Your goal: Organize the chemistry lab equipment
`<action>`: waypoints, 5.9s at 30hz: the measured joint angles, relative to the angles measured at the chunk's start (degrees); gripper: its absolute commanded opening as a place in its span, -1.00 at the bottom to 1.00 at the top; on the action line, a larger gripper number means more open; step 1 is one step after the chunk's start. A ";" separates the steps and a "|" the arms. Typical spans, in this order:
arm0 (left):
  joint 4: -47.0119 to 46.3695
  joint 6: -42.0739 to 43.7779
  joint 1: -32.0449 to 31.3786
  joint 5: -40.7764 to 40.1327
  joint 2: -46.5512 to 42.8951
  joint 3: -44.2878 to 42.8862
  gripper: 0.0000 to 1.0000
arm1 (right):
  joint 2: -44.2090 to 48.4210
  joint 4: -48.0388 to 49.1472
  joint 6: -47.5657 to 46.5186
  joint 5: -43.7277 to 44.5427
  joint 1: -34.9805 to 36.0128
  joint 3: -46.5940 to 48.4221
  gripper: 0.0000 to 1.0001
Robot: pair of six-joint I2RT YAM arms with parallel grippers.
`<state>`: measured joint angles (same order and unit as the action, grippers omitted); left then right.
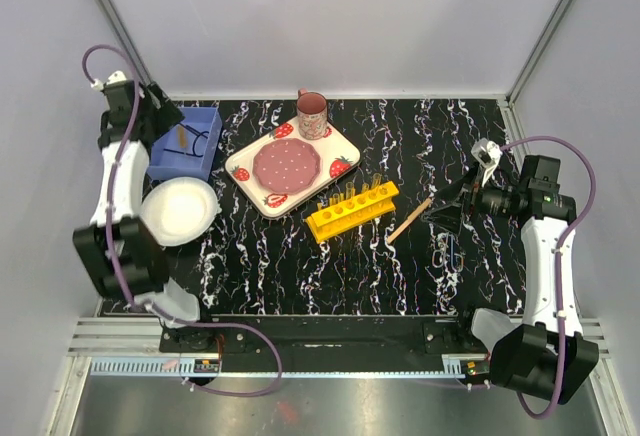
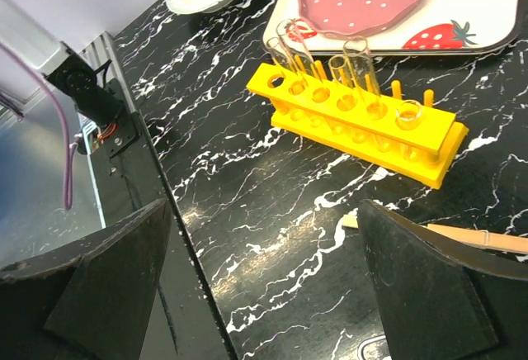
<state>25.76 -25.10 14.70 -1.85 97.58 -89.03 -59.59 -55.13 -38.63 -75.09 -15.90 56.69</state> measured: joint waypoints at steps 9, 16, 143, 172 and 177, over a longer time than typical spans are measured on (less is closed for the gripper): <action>-14.53 -5.33 3.65 15.34 -28.79 31.17 0.98 | -0.94 4.09 5.38 8.96 -0.39 0.57 0.99; -15.89 -7.10 5.18 32.06 -38.77 48.26 0.98 | -7.61 -8.98 -15.65 16.70 -0.42 10.14 1.00; -17.92 -34.03 -76.19 28.15 -16.13 30.77 0.32 | -1.38 -21.24 -75.17 28.48 32.09 -0.07 -0.82; -2.51 -20.52 -77.57 24.79 -19.98 27.28 -1.00 | 3.91 -21.40 -65.16 21.46 32.26 0.57 0.71; 9.09 -12.17 -75.69 14.78 -34.97 27.28 -1.00 | 7.69 -14.38 -40.26 21.59 32.26 4.17 0.80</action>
<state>34.85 -37.28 -60.99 12.93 62.61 -61.76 -51.90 -69.52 -78.89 -53.49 16.36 60.86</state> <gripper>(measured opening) 0.050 0.879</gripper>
